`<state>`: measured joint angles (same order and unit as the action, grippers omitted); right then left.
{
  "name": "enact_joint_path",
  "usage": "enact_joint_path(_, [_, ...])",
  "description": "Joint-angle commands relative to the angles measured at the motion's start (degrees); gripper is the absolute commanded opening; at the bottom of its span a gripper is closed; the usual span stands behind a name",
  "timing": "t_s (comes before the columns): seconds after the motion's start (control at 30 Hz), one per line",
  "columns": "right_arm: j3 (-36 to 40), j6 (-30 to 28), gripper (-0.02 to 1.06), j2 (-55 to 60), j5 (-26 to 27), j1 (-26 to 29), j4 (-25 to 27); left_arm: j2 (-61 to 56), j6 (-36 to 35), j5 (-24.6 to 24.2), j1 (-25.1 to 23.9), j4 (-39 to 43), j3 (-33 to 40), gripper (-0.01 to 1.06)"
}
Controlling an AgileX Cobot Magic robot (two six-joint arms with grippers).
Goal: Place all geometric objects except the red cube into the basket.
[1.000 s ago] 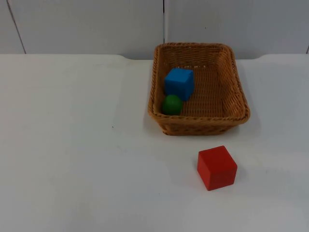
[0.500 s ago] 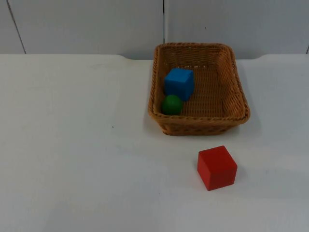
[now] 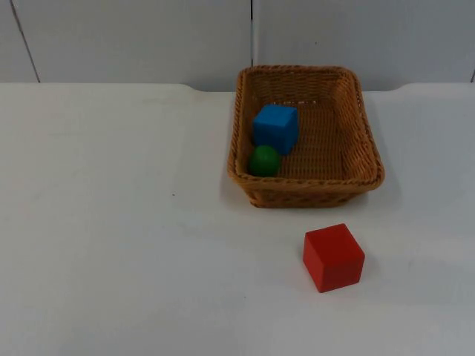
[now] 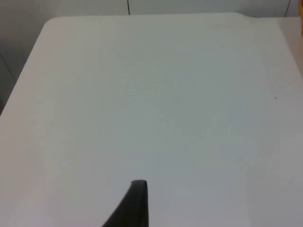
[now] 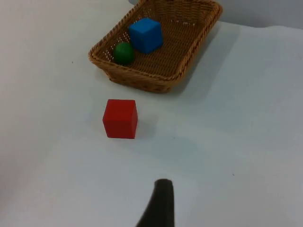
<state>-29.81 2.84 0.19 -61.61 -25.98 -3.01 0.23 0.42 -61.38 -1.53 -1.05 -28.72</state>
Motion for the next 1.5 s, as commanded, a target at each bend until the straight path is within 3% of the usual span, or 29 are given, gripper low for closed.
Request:
enact_joint_path(0.0, [0.2,-0.5,0.73,-0.2,-0.1,0.0,-0.1,-0.2,-0.9,-0.1,-0.1,0.4,0.3,0.98])
enact_joint_path(0.47, [0.2,-1.4,0.75,-0.2,-0.2,0.0,0.3,-0.2,-0.9,-0.1,-0.1,0.3,0.3,0.98])
enact_joint_path(0.63, [0.2,-1.9,1.05,-0.2,-0.2,0.0,0.5,-0.2,-0.4,-0.1,-0.1,0.2,0.3,1.05])
enact_joint_path(1.47, [0.2,-1.8,1.05,-0.2,-0.1,0.0,0.5,-0.2,-0.4,-0.1,-0.1,0.2,0.3,1.05])
